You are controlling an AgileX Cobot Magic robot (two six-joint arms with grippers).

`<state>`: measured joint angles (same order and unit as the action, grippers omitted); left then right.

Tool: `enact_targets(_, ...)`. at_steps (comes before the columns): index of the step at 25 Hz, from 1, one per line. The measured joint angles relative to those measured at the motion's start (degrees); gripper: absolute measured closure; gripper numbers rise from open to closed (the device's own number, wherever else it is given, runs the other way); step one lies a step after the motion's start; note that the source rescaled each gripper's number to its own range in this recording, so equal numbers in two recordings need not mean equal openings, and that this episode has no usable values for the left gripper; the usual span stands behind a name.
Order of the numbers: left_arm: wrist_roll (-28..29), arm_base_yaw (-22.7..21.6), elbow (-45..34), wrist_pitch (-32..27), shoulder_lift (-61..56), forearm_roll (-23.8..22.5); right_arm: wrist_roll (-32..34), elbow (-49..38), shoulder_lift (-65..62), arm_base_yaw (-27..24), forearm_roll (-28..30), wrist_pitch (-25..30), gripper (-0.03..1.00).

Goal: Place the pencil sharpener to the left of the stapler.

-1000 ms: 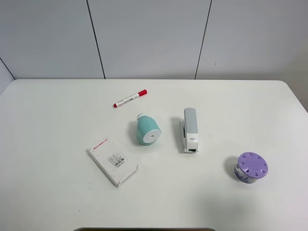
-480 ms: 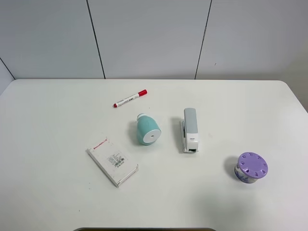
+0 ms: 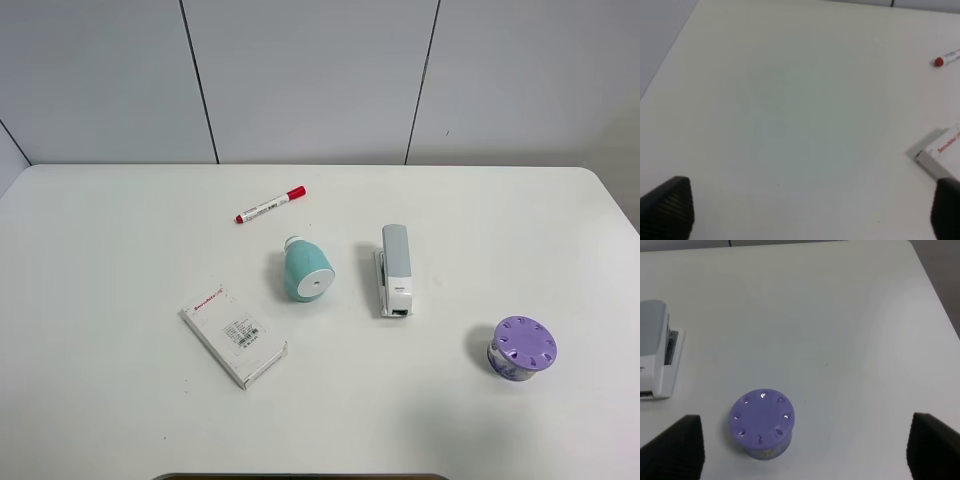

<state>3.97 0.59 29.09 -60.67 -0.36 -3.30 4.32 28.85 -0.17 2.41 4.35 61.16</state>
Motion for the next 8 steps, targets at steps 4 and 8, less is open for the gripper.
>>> enact_targets(4, 0.0, 0.0, 0.0, 0.0, 0.0, 0.0, 0.0, 0.0, 0.0, 0.0, 0.0, 0.0, 0.47)
enact_targets(8, 0.0, 0.0, 0.0, 0.0, 0.0, 0.0, 0.0, 0.0, 0.0, 0.0, 0.0, 0.0, 0.47)
